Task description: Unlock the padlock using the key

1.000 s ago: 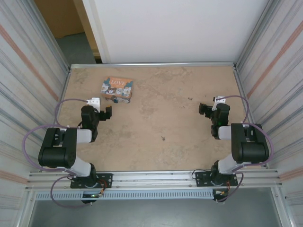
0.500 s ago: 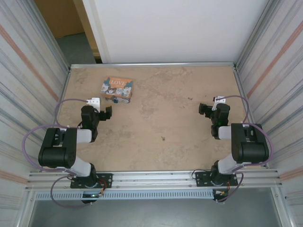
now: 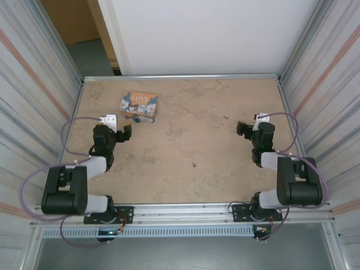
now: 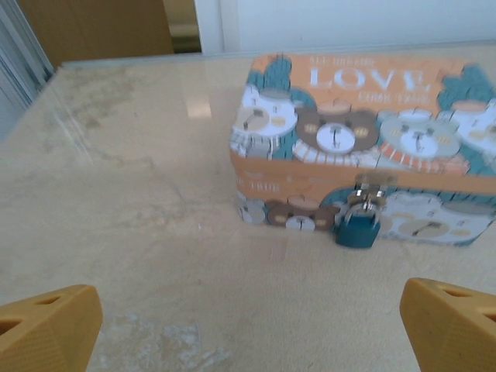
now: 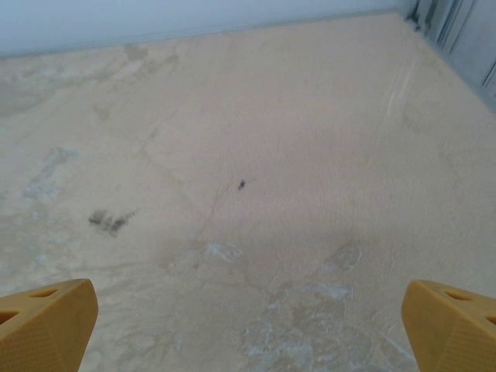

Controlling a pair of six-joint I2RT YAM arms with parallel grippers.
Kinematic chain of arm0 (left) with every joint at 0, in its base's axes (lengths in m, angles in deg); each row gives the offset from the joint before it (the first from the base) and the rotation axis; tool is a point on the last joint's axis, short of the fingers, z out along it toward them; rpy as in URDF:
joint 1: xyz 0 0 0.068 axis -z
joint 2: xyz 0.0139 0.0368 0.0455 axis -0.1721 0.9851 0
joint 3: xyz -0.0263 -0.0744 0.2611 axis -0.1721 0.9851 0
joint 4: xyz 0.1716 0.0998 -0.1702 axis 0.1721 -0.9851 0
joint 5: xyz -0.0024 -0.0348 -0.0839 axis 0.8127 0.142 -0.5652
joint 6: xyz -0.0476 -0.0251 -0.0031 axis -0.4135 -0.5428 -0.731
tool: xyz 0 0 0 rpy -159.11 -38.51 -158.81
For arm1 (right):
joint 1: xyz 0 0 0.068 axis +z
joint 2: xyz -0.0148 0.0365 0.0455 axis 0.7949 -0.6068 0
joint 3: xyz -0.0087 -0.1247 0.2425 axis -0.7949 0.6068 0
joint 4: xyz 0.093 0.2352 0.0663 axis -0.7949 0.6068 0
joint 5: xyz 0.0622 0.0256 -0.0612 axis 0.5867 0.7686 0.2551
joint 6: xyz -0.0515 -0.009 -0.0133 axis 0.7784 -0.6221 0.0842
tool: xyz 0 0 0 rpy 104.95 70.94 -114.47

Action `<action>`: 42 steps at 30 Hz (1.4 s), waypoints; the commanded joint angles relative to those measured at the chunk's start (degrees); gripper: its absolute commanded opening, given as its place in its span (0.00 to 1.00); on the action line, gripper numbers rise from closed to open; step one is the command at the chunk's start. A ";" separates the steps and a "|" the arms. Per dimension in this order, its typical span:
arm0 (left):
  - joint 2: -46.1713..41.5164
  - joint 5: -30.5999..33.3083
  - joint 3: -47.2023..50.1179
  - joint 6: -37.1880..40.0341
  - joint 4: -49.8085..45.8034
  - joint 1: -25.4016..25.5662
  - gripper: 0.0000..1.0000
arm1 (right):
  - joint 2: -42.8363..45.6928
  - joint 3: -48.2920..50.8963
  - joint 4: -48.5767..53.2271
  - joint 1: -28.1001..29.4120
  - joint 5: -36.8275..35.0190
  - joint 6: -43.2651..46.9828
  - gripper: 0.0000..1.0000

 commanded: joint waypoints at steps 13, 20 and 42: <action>-3.61 -6.16 -27.85 -19.45 -39.48 -5.83 0.99 | 29.00 -6.70 37.79 1.47 18.84 -16.41 0.99; 8.98 -19.59 -40.85 -18.98 -45.67 -7.69 0.99 | 34.26 -5.64 43.05 6.46 27.46 -20.86 0.99; 44.82 -36.42 -73.48 -12.62 -59.40 -10.27 0.90 | 36.51 -3.88 48.88 9.45 25.17 -17.76 0.99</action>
